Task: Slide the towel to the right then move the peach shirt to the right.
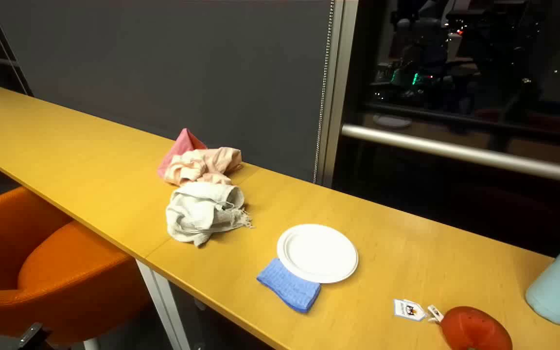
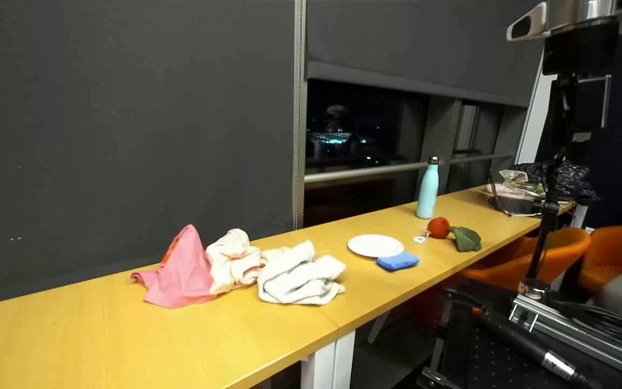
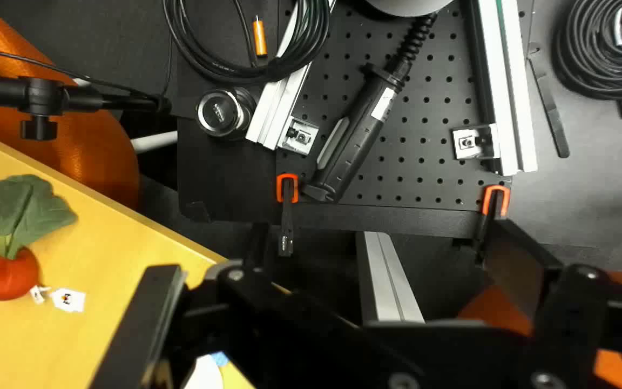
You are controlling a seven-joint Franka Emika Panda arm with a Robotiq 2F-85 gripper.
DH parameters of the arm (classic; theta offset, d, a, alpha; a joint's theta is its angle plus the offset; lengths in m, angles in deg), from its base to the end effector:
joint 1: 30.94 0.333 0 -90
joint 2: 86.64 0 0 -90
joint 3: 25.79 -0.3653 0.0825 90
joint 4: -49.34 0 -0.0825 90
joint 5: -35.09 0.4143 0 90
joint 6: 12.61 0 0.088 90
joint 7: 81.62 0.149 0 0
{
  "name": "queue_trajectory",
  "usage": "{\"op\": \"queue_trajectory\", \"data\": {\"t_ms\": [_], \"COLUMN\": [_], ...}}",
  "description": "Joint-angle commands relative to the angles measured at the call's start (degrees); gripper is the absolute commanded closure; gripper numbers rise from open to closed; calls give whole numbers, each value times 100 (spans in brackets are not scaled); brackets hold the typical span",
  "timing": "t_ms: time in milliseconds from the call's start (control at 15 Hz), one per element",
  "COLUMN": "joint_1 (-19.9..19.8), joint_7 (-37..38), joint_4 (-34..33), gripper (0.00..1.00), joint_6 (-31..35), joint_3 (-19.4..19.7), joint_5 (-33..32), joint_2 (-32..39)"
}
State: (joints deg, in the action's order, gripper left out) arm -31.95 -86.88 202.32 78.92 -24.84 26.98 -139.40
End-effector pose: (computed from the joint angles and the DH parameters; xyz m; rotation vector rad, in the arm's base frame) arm 0.2455 -0.0293 0.4680 3.0113 0.1201 -0.2399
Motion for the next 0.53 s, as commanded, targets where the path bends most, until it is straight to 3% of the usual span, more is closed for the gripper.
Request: {"op": "queue_trajectory", "data": {"t_ms": [0,267,467], "joint_1": [57,-35,-288], "joint_7": [37,529,859], "joint_4": [-14,-133,-197], "gripper": [0,0,0], "joint_6": [-12,697,1672], "joint_3": [41,-60,-4], "joint_5": [-26,30,-232], "joint_2": [3,474,873]}}
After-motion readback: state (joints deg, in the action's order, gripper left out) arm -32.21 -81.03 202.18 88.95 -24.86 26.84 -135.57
